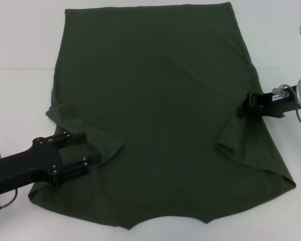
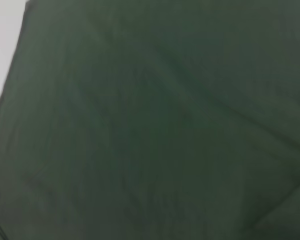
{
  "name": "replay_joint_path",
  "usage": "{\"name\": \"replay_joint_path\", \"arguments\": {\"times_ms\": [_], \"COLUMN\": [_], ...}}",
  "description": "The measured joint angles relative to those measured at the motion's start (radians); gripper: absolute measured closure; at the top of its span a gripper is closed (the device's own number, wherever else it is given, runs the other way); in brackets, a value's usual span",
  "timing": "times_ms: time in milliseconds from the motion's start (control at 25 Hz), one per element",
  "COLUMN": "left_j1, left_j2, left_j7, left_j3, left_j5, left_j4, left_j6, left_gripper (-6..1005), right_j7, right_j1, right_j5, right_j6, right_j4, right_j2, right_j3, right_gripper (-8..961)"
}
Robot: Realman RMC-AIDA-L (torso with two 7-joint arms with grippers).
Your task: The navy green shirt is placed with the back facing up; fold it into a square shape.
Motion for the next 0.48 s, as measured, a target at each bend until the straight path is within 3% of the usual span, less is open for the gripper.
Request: {"name": "replay_joint_path", "arguments": {"times_ms": [120, 480], "left_j1": [0.003, 0.013], "left_j2": [-0.001, -0.005], "left_j7": [0.000, 0.000], "left_j3": [0.000, 0.001], "left_j5": [0.000, 0.003], "left_j4": [-0.001, -0.003], "left_j6": [0.000, 0.000], "left_gripper": [299, 299], "right_j7": [0.015, 0.003], "right_j1": [0.029, 0.074], "right_j5": [-0.098, -0.192], "right_j6": [-0.025, -0.029], "right_j4": [-0.029, -0.051], "right_j2": [0.007, 0.027], "right_j3": [0.000, -0.008], "right_gripper": [915, 915]}}
